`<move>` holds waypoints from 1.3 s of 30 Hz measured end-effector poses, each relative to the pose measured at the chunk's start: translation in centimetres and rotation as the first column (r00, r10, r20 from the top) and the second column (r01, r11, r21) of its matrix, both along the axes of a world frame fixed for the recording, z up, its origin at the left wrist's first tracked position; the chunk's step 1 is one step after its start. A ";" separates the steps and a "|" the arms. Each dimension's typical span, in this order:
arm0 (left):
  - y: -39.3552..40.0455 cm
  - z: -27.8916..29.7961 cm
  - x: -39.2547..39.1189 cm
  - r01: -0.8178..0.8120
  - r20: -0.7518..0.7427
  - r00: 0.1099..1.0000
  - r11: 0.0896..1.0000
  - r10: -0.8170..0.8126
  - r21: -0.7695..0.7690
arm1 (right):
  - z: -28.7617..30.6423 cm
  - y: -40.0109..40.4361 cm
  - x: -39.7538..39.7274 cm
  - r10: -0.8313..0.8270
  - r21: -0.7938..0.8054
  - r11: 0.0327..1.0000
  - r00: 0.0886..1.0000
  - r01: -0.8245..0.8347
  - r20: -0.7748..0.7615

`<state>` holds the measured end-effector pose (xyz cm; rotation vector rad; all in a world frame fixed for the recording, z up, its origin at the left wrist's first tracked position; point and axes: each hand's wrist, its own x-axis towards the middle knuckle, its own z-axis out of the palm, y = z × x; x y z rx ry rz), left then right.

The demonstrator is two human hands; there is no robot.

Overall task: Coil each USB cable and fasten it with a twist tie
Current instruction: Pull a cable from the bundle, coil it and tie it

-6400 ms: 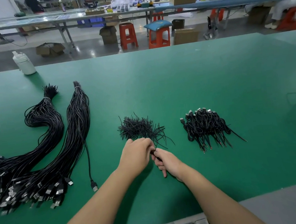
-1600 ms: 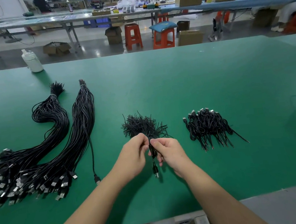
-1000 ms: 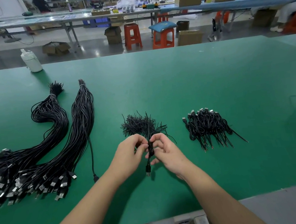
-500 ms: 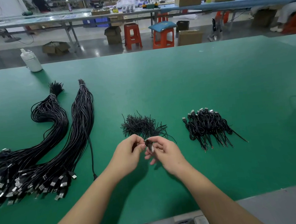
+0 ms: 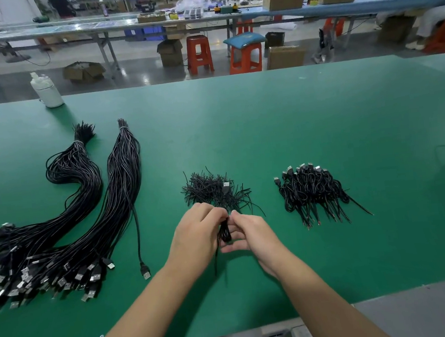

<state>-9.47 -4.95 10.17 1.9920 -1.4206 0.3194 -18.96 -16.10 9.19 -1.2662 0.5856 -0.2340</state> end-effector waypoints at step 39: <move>2.5 -10.1 7.8 -0.415 0.169 0.910 0.820 0.379 0.395 | -2.6 -15.3 2.1 -0.516 -0.789 0.149 0.634 -0.596 -0.576</move>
